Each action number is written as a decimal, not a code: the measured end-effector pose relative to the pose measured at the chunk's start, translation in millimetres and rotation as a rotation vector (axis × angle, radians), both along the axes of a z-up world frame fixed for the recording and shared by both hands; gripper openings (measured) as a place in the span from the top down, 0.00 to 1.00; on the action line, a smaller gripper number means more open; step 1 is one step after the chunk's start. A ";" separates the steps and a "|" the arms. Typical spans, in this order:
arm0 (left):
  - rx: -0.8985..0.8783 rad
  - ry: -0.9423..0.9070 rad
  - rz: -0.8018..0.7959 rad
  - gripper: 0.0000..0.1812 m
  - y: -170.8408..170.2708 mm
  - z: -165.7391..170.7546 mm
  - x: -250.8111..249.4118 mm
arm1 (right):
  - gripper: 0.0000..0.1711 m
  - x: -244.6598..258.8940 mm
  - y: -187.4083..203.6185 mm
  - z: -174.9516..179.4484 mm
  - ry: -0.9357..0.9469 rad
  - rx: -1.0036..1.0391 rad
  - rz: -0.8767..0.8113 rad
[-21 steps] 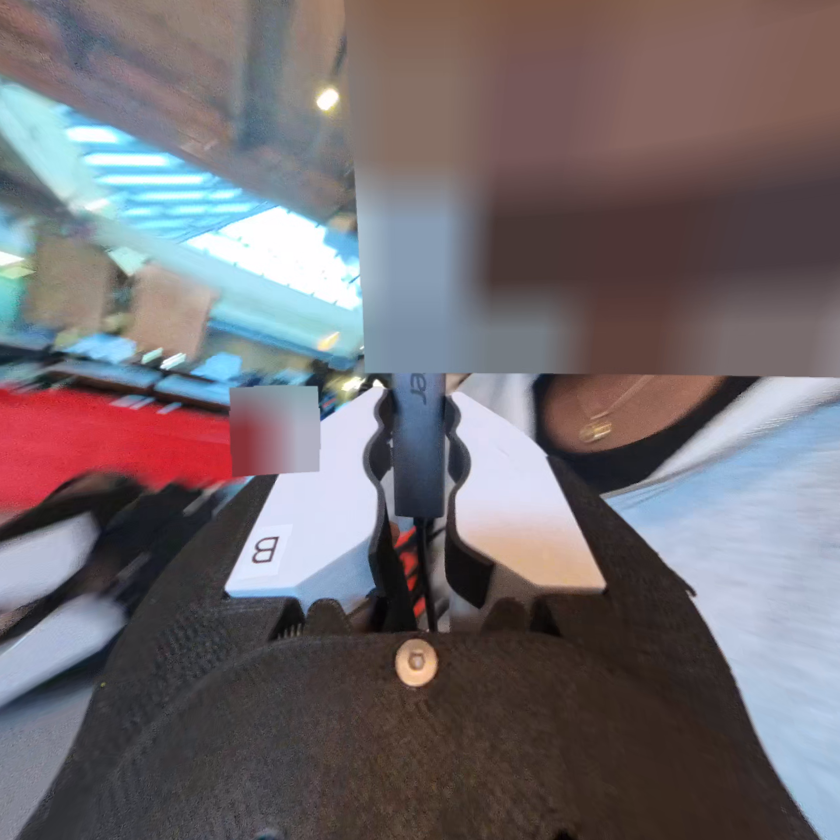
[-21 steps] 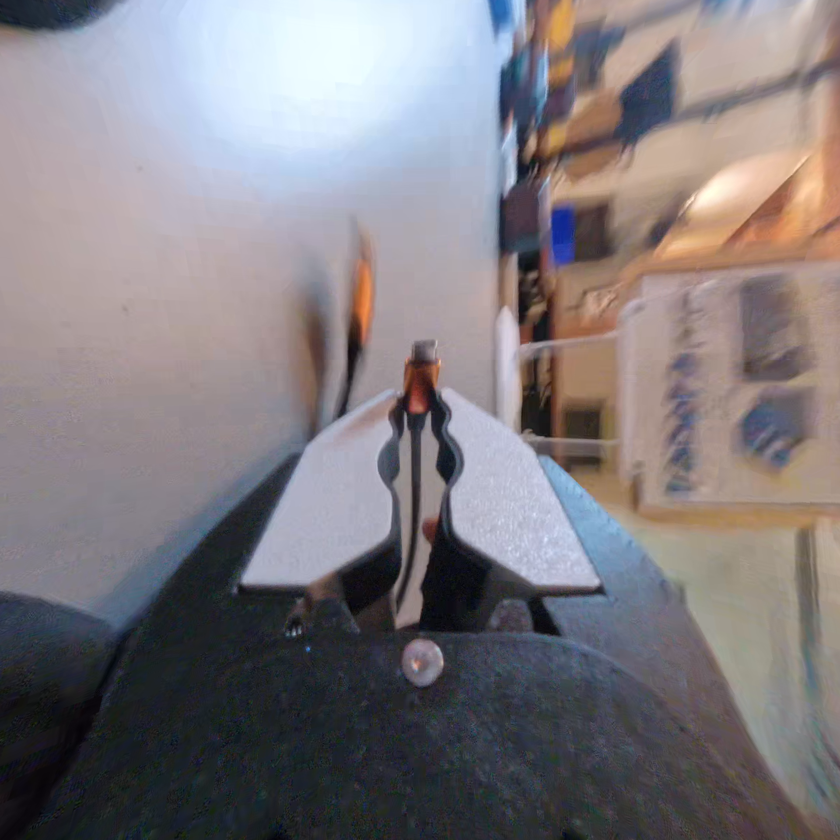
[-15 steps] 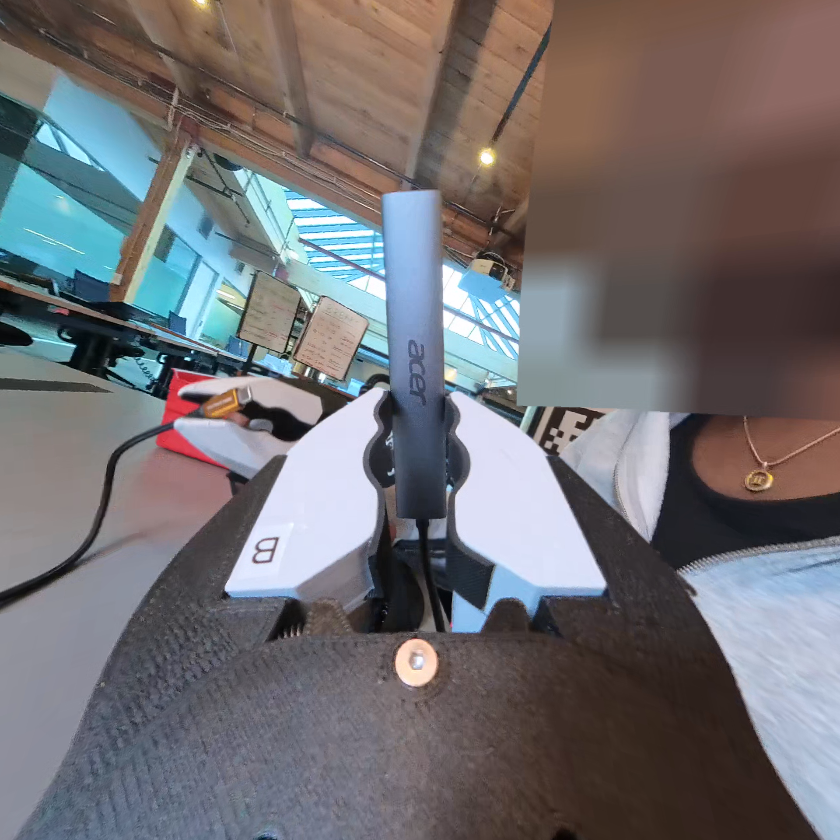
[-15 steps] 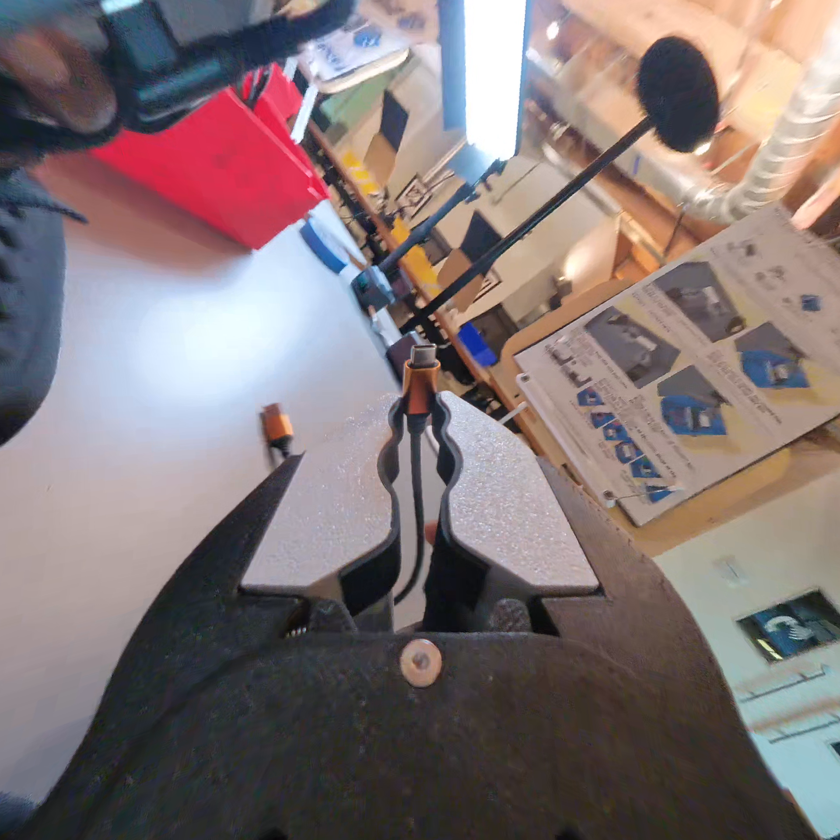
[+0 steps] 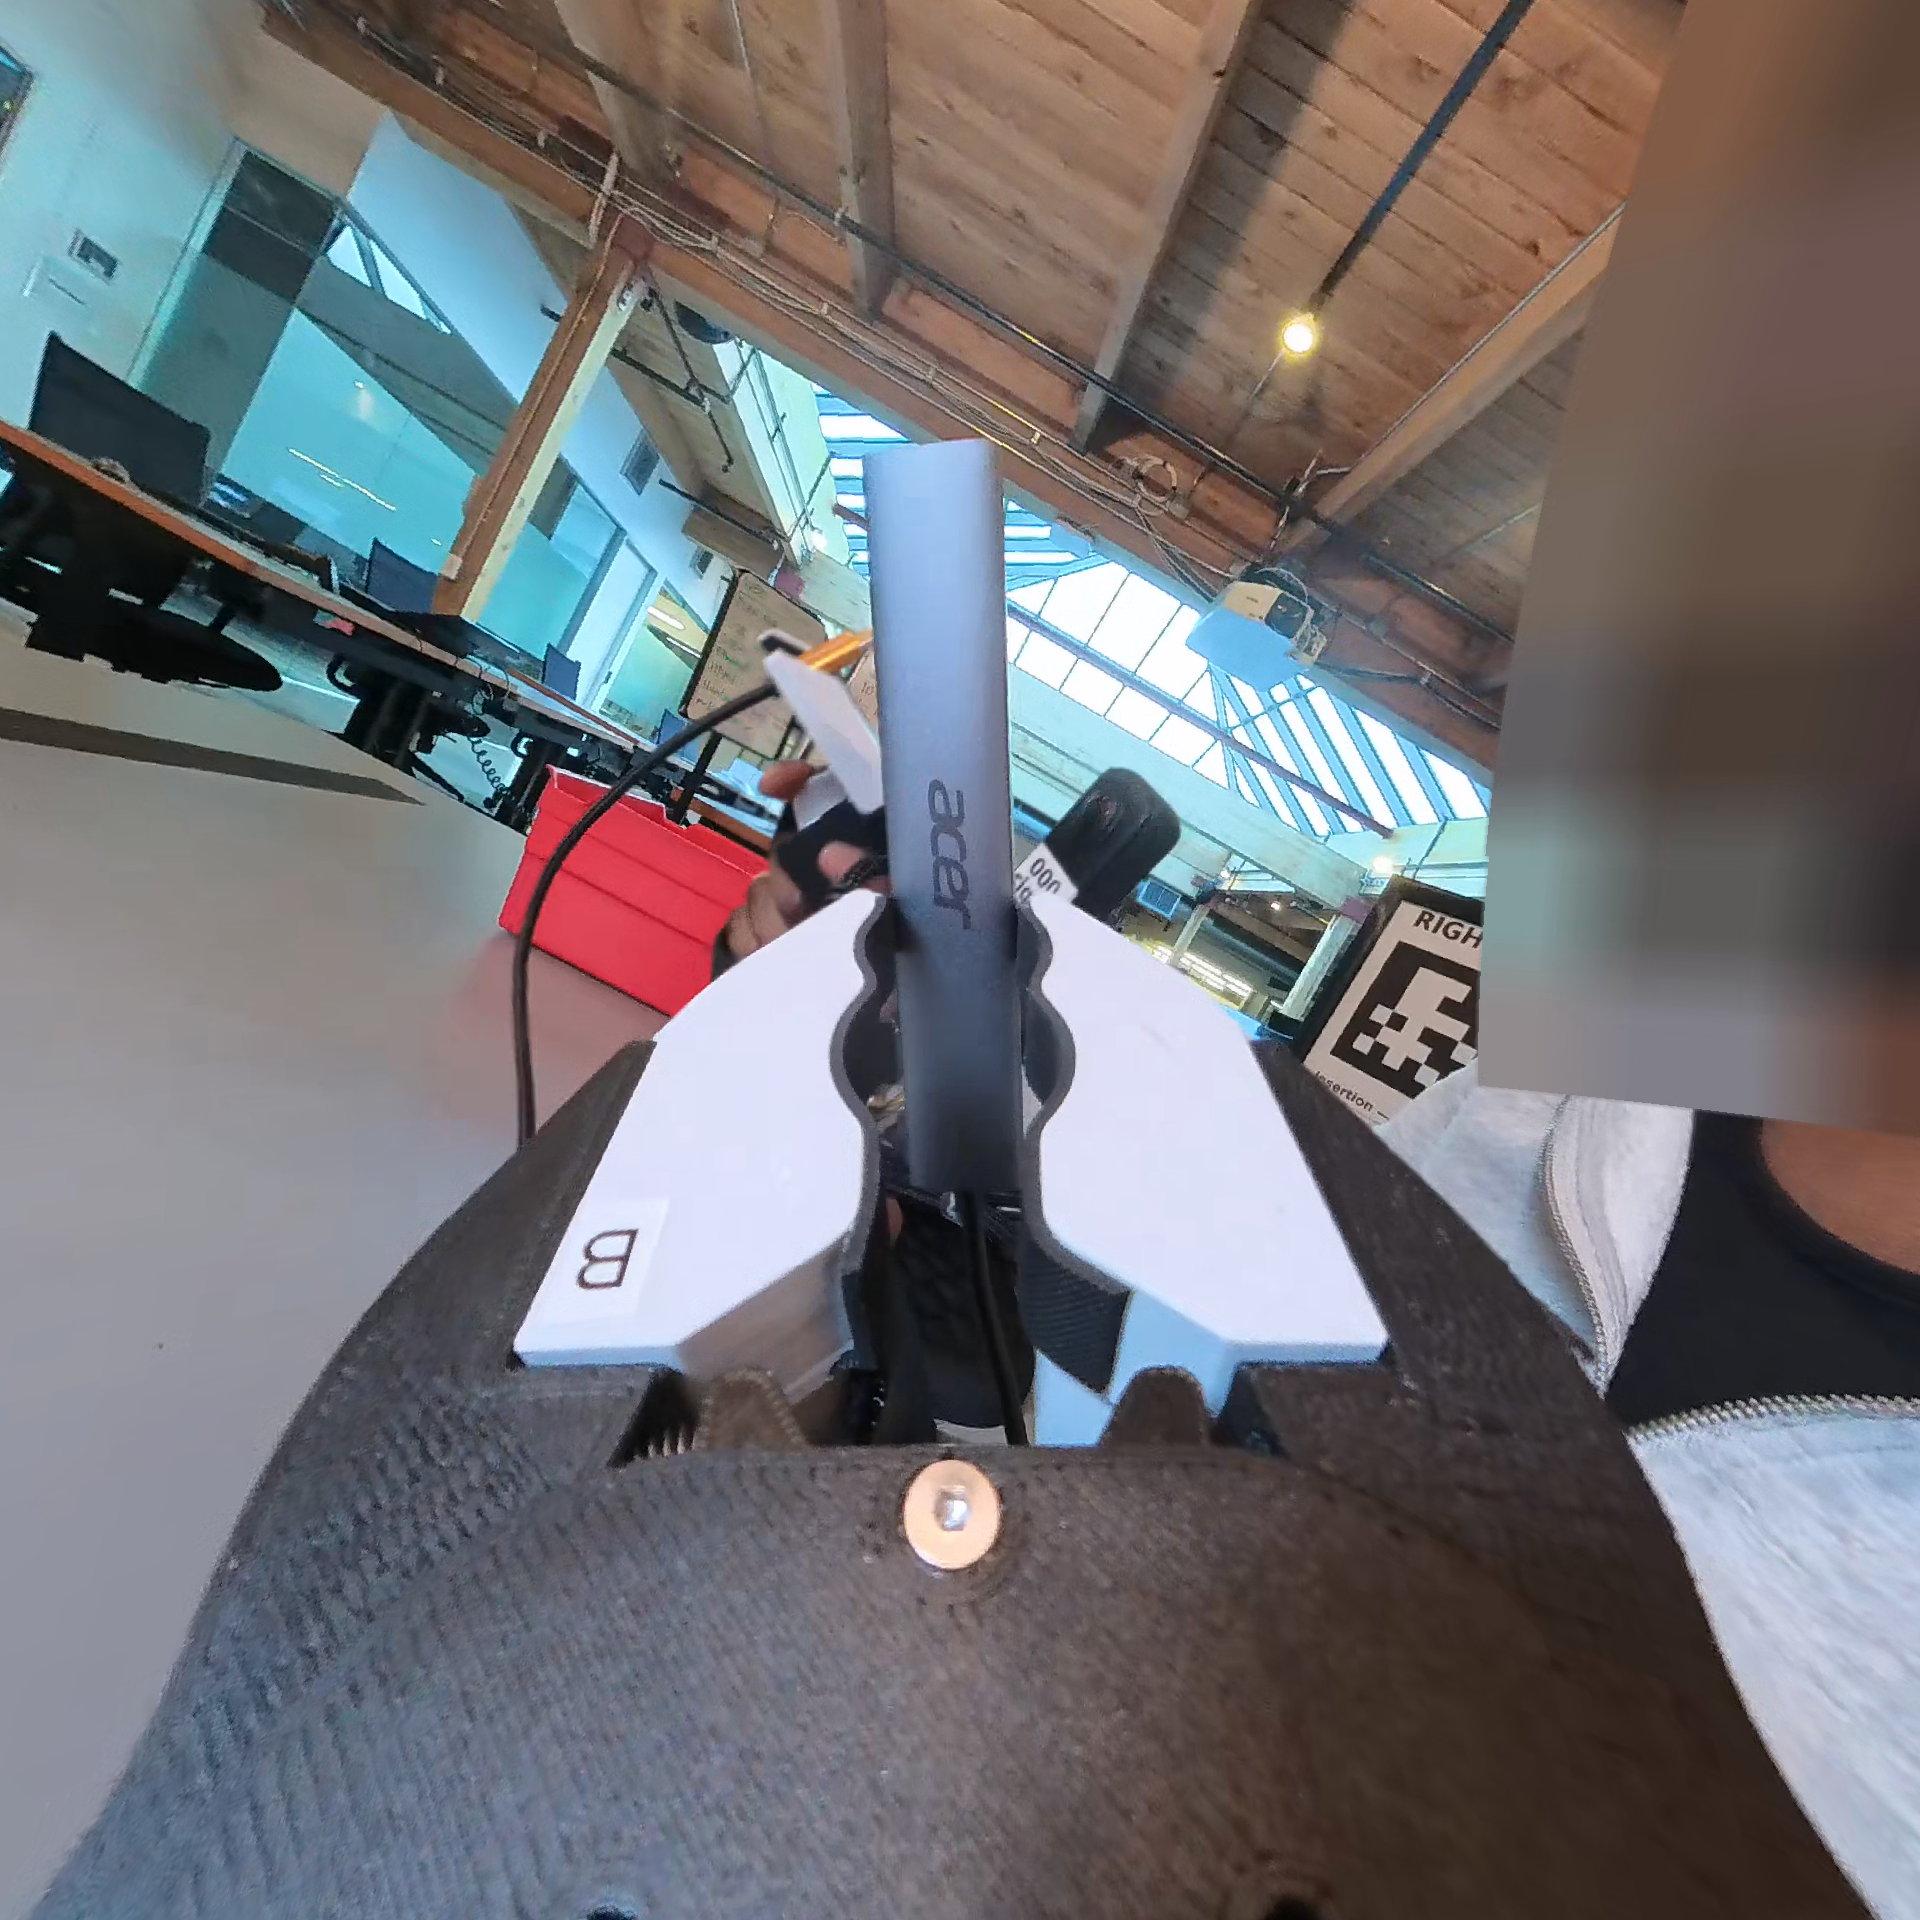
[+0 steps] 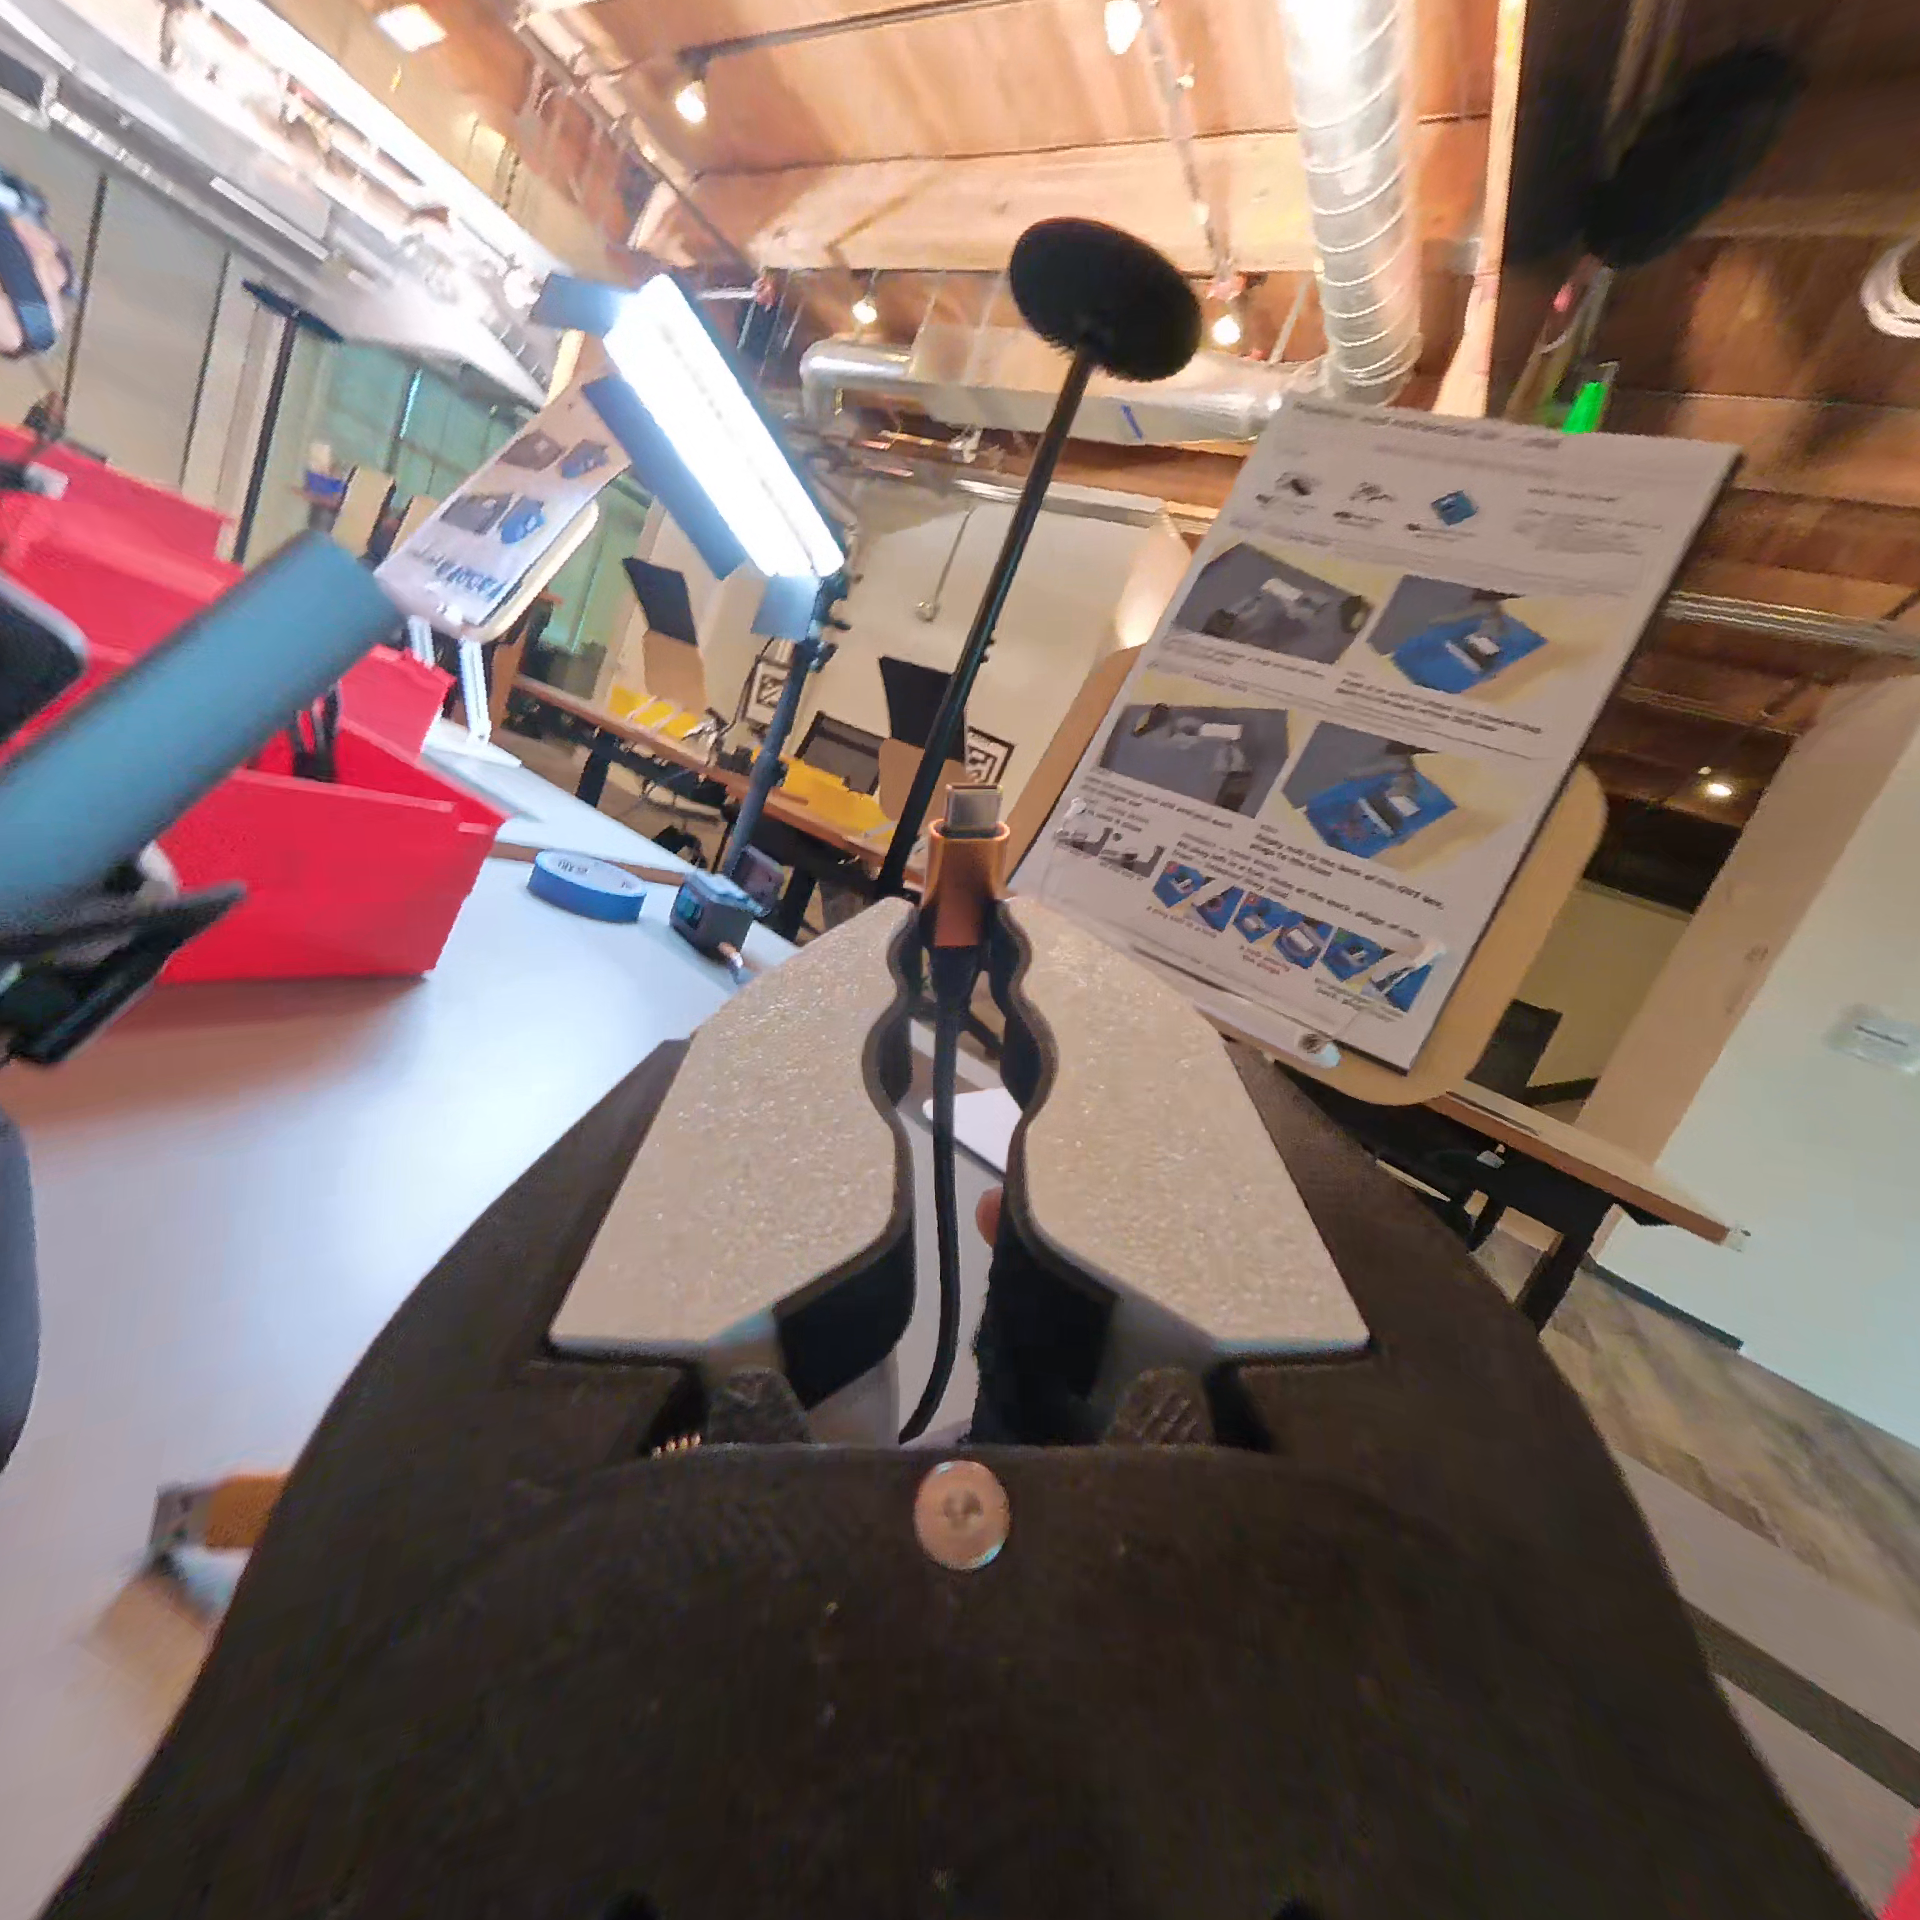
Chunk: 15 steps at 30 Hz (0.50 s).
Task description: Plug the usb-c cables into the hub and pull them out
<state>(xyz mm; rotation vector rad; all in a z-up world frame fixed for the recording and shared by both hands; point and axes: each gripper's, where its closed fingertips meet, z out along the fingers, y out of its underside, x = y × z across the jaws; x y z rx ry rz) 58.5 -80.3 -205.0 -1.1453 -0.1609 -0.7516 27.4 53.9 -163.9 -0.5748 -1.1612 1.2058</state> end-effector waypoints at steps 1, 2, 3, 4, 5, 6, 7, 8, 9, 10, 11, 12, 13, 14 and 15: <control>0.001 -0.001 0.002 0.88 -0.2 0.1 -0.4 | 0.93 3.1 5.2 8.8 0.015 -0.028 -0.010; 0.002 -0.003 0.004 0.88 -0.3 0.2 -0.6 | 0.93 7.0 10.7 19.3 0.031 -0.054 -0.024; 0.000 -0.004 0.006 0.88 -0.2 -0.1 -0.8 | 0.93 11.7 16.3 30.9 0.048 -0.070 -0.040; -0.003 -0.006 0.006 0.88 0.1 -0.5 -0.8 | 0.93 17.2 22.7 43.7 0.065 -0.077 -0.063; -0.004 -0.008 0.003 0.88 0.3 -0.6 -0.5 | 0.93 23.3 30.0 58.1 0.086 -0.078 -0.093; -0.002 -0.006 -0.002 0.87 0.1 -0.4 0.4 | 0.93 30.7 37.9 73.2 0.108 -0.073 -0.129; -0.001 0.000 -0.003 0.87 -0.1 -0.2 1.2 | 0.93 39.4 46.8 89.4 0.128 -0.063 -0.169; 0.000 0.004 0.000 0.87 -0.2 -0.1 1.6 | 0.93 50.0 56.5 106.3 0.153 -0.053 -0.214; -0.001 0.006 0.005 0.87 0.0 -0.3 1.5 | 0.93 61.6 67.1 123.0 0.176 -0.041 -0.267; -0.002 0.008 0.008 0.87 0.1 -0.5 1.5 | 0.93 74.0 77.2 138.7 0.195 -0.020 -0.318; -0.002 0.008 0.011 0.87 0.1 -0.5 1.3 | 0.93 86.9 88.0 153.2 0.211 -0.003 -0.372; -0.001 0.007 0.012 0.87 0.1 -0.5 1.0 | 0.93 100.7 99.7 166.8 0.229 0.007 -0.428; -0.003 0.004 0.014 0.87 0.3 -0.6 0.6 | 0.93 114.6 111.1 178.9 0.246 0.016 -0.479; -0.004 0.000 0.016 0.87 0.4 -0.8 0.0 | 0.93 126.9 122.3 188.1 0.255 0.019 -0.525; -0.004 -0.003 0.016 0.87 0.5 -0.8 -0.1 | 0.93 137.7 133.7 193.9 0.246 0.020 -0.563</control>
